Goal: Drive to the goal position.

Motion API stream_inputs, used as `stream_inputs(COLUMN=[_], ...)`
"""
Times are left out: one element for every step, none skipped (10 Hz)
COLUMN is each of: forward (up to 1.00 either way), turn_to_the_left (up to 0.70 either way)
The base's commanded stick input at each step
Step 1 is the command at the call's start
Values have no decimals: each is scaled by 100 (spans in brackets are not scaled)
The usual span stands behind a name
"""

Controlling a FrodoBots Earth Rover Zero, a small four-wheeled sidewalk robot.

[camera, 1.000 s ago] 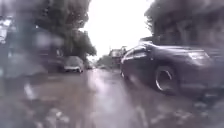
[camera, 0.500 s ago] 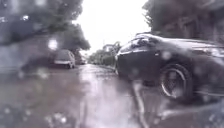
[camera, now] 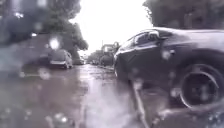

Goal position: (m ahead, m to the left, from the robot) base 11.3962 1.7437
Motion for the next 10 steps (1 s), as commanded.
stream_inputs(forward=[100,100,100,100,100,100,100,100,100,100], turn_to_the_left=[0,0,0,0,0,0,0,0,0,0])
